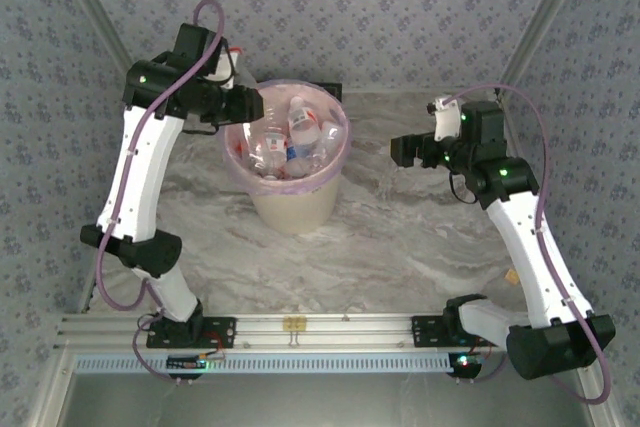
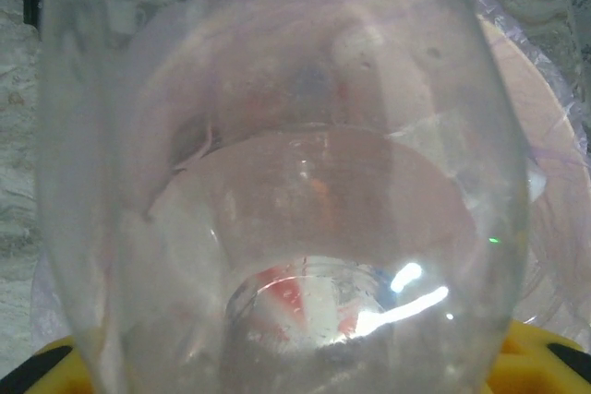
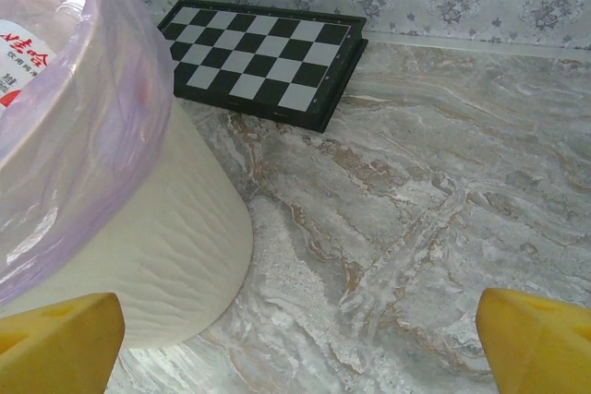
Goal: Put the plastic bottles in the bin
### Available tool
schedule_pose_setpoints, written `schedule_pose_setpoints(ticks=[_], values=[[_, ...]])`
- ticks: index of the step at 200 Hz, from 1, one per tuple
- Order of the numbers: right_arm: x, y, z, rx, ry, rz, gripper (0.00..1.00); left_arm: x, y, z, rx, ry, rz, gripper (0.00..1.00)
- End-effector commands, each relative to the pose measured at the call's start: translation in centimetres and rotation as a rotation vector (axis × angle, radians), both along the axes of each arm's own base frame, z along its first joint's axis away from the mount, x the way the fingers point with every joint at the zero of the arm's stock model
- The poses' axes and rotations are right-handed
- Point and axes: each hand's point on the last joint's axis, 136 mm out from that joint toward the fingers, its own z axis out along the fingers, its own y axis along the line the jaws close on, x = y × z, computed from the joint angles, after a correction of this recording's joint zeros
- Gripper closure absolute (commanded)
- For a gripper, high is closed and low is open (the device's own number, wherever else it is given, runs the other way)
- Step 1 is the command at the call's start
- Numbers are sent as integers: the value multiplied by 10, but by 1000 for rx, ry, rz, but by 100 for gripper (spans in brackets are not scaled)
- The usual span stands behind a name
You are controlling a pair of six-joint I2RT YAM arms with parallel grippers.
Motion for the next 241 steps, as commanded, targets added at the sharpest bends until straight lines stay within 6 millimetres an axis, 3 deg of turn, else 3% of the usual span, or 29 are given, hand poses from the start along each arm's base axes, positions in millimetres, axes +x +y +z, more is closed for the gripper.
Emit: schedule_pose_setpoints(ticks=[1,18,42,58,92,116,135,165,178,209,241], values=[[-3,-4,1,-16,-18,3,0,-6,20,-17,142,44,-19,60],[-3,-3,0,-14,-15,4,0,-3,19,-19,149,43,-31,48],[0,-2,-3,-7,-7,10,0,1,16,-8,129,-17,-45,39],[1,0,-5,-1,-1,15,0,4,13,0,110,-52,-54,27],[3,3,-11,1,17,23,0,8,10,5,111,-85,-73,22],[4,3,-13,0,24,25,0,13,11,13,121,-132,-82,21],[5,5,-15,3,32,29,0,19,11,16,132,-164,-75,27],[7,6,-17,2,37,31,0,30,-1,7,159,-176,-116,52],[7,5,-15,-3,33,28,0,31,-12,1,169,-172,-149,56],[7,5,-17,-7,35,28,0,32,-35,-13,182,-164,-213,54],[8,5,-20,-9,42,29,0,32,-41,-24,211,-145,-219,49]])
